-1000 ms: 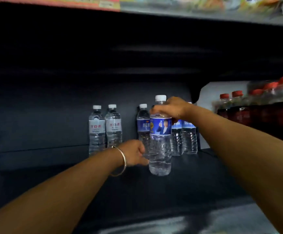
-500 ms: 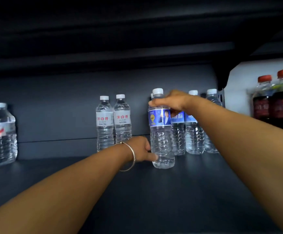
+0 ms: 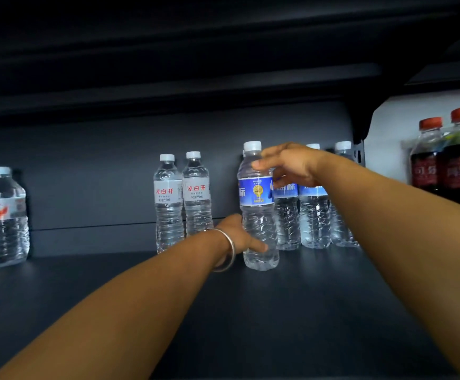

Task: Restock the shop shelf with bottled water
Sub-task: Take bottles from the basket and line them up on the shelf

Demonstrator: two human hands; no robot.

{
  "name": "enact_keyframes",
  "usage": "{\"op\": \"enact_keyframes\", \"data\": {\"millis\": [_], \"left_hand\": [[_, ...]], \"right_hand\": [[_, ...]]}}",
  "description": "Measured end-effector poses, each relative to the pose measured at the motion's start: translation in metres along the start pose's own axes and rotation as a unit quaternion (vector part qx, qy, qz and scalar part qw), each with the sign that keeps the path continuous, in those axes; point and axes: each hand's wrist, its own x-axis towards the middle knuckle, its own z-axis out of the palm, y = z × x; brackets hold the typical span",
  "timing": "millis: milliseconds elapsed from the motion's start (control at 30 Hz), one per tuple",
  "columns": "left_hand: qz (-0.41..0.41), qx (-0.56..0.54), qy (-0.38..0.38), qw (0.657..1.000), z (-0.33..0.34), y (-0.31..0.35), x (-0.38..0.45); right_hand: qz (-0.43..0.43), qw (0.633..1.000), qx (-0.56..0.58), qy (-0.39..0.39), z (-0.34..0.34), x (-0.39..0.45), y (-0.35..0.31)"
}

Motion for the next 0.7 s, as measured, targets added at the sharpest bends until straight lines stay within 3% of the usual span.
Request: {"op": "enact_keyframes", "data": {"millis": [133,300,467,567,700], "left_hand": [[-0.003,0.023,0.025,0.999,0.002,0.0,0.0],[-0.014,0.082,0.052,0.995,0.005,0.002,0.003],[-0.039,0.135,0.067,0.988,0.005,-0.002,0.009],[-0.033,0.149,0.043,0.987,0.005,-0.001,0.012],[-0.045,0.164,0.075,0.983,0.008,-0.002,0.017]], "right_hand": [[-0.014,1.0,0.002,0.002,0.004,0.002,0.002],[0.001,0.996,-0.087,0.011,0.012,0.0,0.004],[-0.014,0.998,-0.049,0.045,0.013,0.003,0.004],[-0.001,0.999,-0.023,0.039,0.012,0.005,0.006],[0.008,0.999,-0.02,0.026,0.01,0.004,0.006]]}}
